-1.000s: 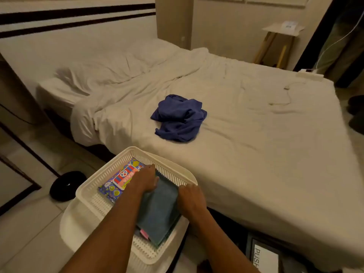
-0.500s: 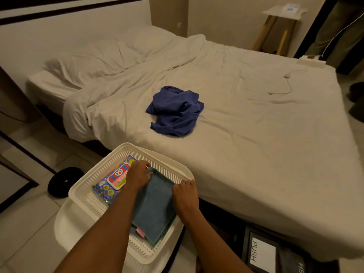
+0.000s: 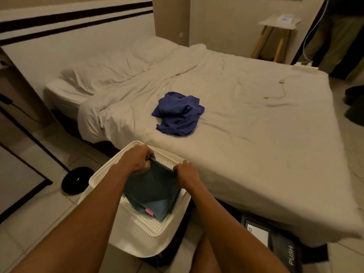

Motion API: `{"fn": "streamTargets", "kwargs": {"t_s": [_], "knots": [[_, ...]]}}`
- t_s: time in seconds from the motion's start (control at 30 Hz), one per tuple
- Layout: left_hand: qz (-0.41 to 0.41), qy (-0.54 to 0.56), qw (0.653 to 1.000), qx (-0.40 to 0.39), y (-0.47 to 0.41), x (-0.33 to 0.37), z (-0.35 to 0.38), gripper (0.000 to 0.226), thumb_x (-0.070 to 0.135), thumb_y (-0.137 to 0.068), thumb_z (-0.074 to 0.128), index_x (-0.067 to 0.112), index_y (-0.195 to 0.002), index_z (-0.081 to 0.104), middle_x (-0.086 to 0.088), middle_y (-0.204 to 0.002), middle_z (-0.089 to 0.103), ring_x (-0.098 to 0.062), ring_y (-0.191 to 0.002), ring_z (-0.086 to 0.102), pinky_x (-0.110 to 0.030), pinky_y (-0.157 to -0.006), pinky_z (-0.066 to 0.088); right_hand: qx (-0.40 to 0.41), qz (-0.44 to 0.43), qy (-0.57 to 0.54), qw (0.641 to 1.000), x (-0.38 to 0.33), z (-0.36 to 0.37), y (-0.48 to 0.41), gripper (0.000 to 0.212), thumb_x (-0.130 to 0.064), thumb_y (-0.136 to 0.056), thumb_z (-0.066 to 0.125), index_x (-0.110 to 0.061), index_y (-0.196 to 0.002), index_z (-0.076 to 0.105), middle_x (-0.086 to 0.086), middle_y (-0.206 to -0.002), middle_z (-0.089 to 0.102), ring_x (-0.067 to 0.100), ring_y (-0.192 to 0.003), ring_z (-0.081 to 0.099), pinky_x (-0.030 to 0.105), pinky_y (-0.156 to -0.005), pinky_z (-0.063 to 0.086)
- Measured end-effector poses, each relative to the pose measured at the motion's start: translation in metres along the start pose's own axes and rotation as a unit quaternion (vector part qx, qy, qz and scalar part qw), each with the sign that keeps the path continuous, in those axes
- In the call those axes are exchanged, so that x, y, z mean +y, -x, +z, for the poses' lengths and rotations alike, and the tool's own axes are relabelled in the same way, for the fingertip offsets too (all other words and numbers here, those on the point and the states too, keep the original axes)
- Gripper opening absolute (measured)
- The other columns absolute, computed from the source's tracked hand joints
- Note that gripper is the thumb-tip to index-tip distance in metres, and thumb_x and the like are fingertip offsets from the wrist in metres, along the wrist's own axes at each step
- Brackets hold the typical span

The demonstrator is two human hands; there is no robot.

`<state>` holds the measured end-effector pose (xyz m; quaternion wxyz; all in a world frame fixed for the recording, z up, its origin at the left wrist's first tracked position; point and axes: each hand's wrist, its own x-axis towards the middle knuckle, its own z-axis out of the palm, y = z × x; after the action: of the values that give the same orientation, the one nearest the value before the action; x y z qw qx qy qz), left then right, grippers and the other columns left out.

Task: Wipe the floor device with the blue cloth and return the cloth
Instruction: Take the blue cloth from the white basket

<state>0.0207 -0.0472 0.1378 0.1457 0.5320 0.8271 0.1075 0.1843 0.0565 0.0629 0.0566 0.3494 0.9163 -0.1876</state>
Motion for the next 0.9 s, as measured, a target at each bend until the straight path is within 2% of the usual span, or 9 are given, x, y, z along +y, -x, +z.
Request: {"fn": "streamTargets", "kwargs": {"t_s": [0.2, 0.3, 0.47, 0.63, 0.8, 0.9], "knots": [[0.008, -0.008, 0.999, 0.040, 0.019, 0.020, -0.046, 0.028, 0.006, -0.079, 0.063, 0.016, -0.101, 0.075, -0.011, -0.101, 0.072, -0.031, -0.096, 0.067, -0.039, -0.086, 0.055, 0.055, -0.026, 0.000, 0.998, 0.010, -0.050, 0.032, 0.027, -0.024, -0.096, 0.058, -0.016, -0.120, 0.066, 0.014, -0.123, 0.055, 0.034, -0.113, 0.052, 0.042, -0.092, 0.044], [0.034, -0.015, 0.997, 0.063, 0.028, 0.048, -0.066, 0.030, 0.003, -0.078, 0.064, 0.016, -0.103, 0.075, -0.013, -0.104, 0.073, -0.030, -0.096, 0.068, -0.040, -0.085, 0.057, 0.095, -0.017, -0.018, 0.995, 0.022, -0.080, 0.052, 0.017, -0.023, -0.095, 0.059, -0.015, -0.109, 0.065, 0.012, -0.113, 0.066, 0.032, -0.103, 0.062, 0.039, -0.085, 0.048], [0.093, 0.009, 0.988, 0.124, 0.033, 0.112, -0.081, 0.027, 0.000, -0.082, 0.065, 0.009, -0.105, 0.074, -0.014, -0.105, 0.072, -0.030, -0.092, 0.067, -0.042, -0.084, 0.057, 0.168, 0.021, -0.036, 0.985, 0.055, -0.136, 0.105, 0.015, -0.021, -0.096, 0.064, -0.015, -0.110, 0.064, 0.010, -0.110, 0.068, 0.026, -0.094, 0.064, 0.037, -0.086, 0.055], [0.156, 0.041, 0.978, 0.130, 0.038, 0.187, -0.055, 0.023, -0.002, -0.083, 0.068, 0.006, -0.104, 0.074, -0.014, -0.095, 0.073, -0.025, -0.082, 0.067, -0.032, -0.073, 0.052, 0.211, 0.068, -0.026, 0.975, 0.117, -0.164, 0.172, 0.014, -0.020, -0.098, 0.058, -0.014, -0.109, 0.066, 0.010, -0.109, 0.069, 0.028, -0.094, 0.064, 0.037, -0.080, 0.052], [0.180, 0.076, 0.978, 0.075, 0.052, 0.251, 0.006, 0.028, -0.003, -0.081, 0.069, 0.007, -0.107, 0.072, -0.014, -0.105, 0.073, -0.026, -0.090, 0.068, -0.043, -0.084, 0.059, 0.203, 0.128, -0.018, 0.971, 0.183, -0.152, 0.238, 0.015, -0.017, -0.094, 0.062, -0.016, -0.108, 0.067, 0.011, -0.110, 0.069, 0.029, -0.095, 0.065, 0.047, -0.085, 0.057], [0.178, 0.080, 0.980, 0.041, 0.060, 0.280, 0.043, 0.027, 0.000, -0.081, 0.072, 0.011, -0.106, 0.073, -0.011, -0.108, 0.071, -0.020, -0.084, 0.062, -0.033, -0.076, 0.053, 0.195, 0.157, -0.017, 0.968, 0.213, -0.136, 0.272, 0.017, -0.011, -0.093, 0.062, -0.016, -0.108, 0.068, 0.010, -0.111, 0.069, 0.028, -0.097, 0.065, 0.042, -0.084, 0.056]]}}
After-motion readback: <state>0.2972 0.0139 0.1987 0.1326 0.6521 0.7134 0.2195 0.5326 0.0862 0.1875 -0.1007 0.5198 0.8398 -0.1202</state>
